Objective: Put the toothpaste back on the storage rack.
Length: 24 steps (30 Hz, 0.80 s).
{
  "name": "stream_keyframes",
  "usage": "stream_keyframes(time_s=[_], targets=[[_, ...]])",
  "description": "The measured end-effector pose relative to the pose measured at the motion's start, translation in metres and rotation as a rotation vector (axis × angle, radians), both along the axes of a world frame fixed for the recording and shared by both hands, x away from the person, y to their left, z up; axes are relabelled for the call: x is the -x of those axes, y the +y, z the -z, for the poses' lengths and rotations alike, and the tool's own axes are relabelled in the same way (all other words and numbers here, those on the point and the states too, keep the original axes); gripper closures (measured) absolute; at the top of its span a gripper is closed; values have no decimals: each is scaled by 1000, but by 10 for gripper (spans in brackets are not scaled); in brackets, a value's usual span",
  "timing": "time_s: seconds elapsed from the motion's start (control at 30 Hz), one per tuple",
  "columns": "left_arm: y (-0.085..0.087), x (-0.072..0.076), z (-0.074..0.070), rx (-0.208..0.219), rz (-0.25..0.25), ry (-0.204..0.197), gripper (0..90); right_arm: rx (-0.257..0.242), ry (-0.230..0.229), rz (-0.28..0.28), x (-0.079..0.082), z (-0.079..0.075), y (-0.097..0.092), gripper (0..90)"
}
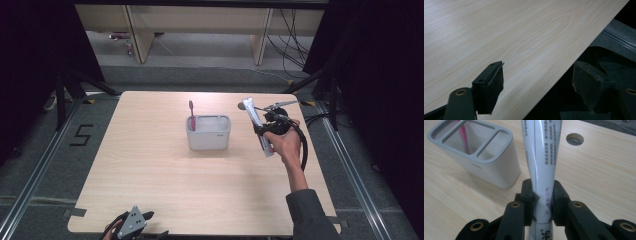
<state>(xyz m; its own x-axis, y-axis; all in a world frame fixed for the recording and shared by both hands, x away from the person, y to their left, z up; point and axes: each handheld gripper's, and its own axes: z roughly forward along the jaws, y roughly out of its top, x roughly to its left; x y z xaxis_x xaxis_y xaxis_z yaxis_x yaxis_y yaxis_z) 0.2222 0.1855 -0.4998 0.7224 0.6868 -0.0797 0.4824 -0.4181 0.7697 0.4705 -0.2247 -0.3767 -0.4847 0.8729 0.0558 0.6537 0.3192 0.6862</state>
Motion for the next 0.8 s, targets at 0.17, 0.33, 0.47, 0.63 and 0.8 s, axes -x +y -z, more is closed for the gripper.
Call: stream_keyframes(time_s=[0.17,0.33,0.47,0.63,0.8], targets=[[0,0,0,-4,4,1,246,-14,-8,-12,0,-5,3,755],[-1,0,1,15,-14,-12,246,-38,-25,0,0,-8,8,756],[0,0,0,-1,0,0,246,-63,-26,10,2,-9,12,756],[0,0,0,0,4,3,246,-113,-54,0,0,-10,18,755],[0,0,1,10,-8,-3,246,-139,-81,-21,-3,-11,25,756]])
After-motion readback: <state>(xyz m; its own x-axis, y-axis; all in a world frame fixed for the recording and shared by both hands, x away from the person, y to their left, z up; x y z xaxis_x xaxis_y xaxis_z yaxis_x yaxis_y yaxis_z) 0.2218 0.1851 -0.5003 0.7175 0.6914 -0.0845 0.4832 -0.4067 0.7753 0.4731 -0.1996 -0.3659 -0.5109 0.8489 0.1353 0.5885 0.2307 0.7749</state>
